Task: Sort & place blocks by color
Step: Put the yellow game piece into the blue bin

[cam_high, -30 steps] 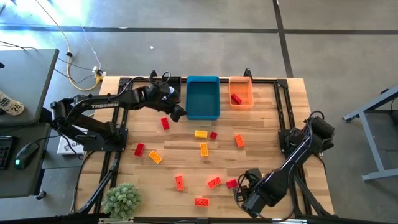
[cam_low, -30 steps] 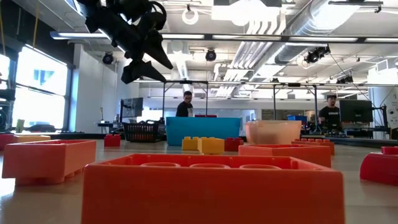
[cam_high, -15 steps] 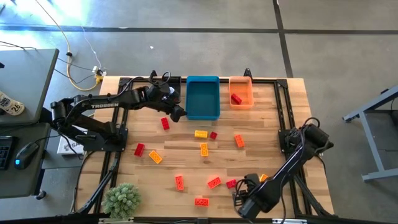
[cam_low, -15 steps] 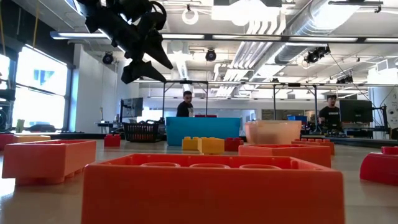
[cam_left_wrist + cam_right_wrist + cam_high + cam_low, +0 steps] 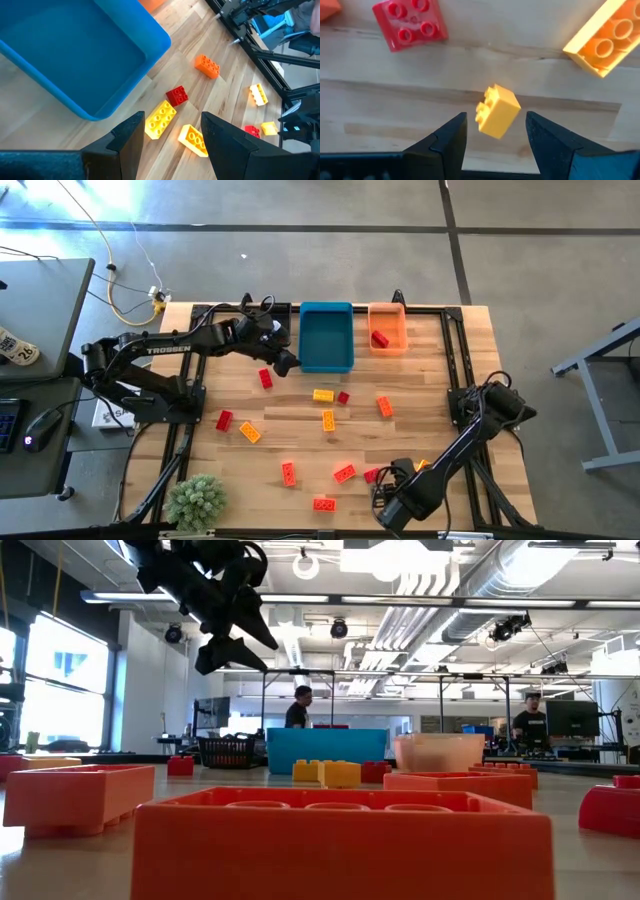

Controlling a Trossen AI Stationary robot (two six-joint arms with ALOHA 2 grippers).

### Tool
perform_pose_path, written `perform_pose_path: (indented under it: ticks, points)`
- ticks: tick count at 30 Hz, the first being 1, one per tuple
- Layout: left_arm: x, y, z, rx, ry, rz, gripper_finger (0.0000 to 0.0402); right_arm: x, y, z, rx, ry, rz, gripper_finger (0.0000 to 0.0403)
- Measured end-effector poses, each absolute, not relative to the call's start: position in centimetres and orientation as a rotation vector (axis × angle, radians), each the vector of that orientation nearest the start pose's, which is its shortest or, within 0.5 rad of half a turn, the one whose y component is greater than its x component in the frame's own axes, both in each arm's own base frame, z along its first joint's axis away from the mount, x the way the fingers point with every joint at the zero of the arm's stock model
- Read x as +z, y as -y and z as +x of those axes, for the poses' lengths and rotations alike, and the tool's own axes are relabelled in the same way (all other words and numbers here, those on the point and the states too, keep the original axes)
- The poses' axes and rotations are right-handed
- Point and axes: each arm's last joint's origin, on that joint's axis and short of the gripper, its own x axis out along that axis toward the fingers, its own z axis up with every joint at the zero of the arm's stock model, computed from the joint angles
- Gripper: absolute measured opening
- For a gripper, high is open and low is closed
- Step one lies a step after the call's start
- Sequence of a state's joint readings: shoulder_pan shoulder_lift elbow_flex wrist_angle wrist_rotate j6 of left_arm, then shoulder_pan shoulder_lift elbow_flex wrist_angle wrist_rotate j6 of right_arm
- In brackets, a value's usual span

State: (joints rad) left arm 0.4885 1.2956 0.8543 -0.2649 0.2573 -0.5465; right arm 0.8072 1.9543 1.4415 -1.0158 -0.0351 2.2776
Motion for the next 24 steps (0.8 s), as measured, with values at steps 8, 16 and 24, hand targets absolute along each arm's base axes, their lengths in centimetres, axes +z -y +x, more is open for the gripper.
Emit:
perform_pose_path:
  ticks: [8,16,24]
  points:
    - [24.5,-11.9,24.0,0.398,-0.59,-0.775,0.0184,16.2,-26.8,25.9,-1.144,-1.336,1.175,0.0191]
    - [24.5,-11.9,24.0,0.38,-0.598,-0.724,0.0184,15.1,-26.5,26.7,-1.179,-1.331,1.174,0.0186]
    - [24.5,-11.9,24.0,0.364,-0.606,-0.675,0.0184,15.0,-25.8,27.6,-1.171,-1.363,1.198,0.0084]
